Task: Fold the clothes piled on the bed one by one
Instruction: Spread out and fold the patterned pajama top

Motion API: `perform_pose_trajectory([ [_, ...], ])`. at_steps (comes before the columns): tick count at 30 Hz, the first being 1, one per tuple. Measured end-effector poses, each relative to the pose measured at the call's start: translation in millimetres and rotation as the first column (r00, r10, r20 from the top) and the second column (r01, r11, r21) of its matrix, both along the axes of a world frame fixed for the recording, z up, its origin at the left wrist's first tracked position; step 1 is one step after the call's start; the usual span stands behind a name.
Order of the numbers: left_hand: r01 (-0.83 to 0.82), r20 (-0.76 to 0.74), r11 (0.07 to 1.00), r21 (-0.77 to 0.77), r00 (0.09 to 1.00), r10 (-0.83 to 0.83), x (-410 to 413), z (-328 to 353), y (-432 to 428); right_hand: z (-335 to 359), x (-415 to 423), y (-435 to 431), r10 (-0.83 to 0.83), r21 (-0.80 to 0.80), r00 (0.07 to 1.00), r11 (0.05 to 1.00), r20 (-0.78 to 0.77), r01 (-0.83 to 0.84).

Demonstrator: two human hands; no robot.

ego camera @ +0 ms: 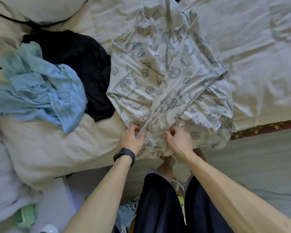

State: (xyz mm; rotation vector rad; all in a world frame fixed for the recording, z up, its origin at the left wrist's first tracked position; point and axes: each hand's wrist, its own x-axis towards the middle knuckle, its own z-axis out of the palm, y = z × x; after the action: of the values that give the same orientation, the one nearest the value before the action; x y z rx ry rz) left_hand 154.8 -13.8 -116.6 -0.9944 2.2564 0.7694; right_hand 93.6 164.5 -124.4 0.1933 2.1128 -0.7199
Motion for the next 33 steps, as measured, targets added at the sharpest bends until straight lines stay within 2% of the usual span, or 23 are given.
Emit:
perform_pose_trajectory([
  [4,0.040,0.061,0.997,0.068,0.997,-0.044,-2.1,-1.7,-12.2,0.5,30.6,20.2,-0.147,0.008,0.989,0.989,-0.027,0.147],
  [10,-0.053,0.045,0.964,0.260,0.998,0.042,18.0,-3.6,-14.3,4.2,53.8,26.1,-0.352,0.028,0.936,0.935,-0.010,0.353],
  [13,-0.152,0.079,0.915,0.374,0.988,0.132,19.6,-7.8,-12.0,4.9,58.1,17.2,-0.420,-0.005,0.907,0.907,0.040,0.420],
  [16,-0.268,0.154,0.863,0.428,0.963,0.222,17.0,-15.7,-11.5,-0.6,63.4,7.4,-0.405,-0.020,0.904,0.911,0.139,0.411],
  [18,-0.220,0.181,0.861,0.458,0.972,0.152,16.1,-17.3,-13.0,-8.6,67.9,3.1,-0.416,-0.036,0.892,0.903,0.178,0.428],
  [20,-0.126,0.168,0.868,0.481,0.985,0.050,16.6,-17.1,-14.7,-14.7,70.7,1.5,-0.431,-0.038,0.890,0.897,0.151,0.441],
  [22,-0.074,0.098,0.888,0.454,0.995,0.033,16.5,-10.5,-15.5,-17.5,74.1,4.3,-0.441,-0.027,0.889,0.894,0.123,0.447],
  [27,-0.114,-0.050,0.929,0.351,0.989,0.141,24.9,5.4,-13.6,-8.6,86.9,22.3,-0.518,-0.051,0.839,0.845,0.166,0.532],
  [31,-0.171,-0.015,0.949,0.266,0.983,0.181,42.8,2.3,-3.3,-6.1,82.5,47.8,-0.465,-0.039,0.872,0.879,0.152,0.475],
  [33,-0.285,0.013,0.938,0.198,0.957,0.289,55.0,-3.3,3.6,-9.0,74.0,72.7,-0.474,0.030,0.877,0.881,0.079,0.473],
])
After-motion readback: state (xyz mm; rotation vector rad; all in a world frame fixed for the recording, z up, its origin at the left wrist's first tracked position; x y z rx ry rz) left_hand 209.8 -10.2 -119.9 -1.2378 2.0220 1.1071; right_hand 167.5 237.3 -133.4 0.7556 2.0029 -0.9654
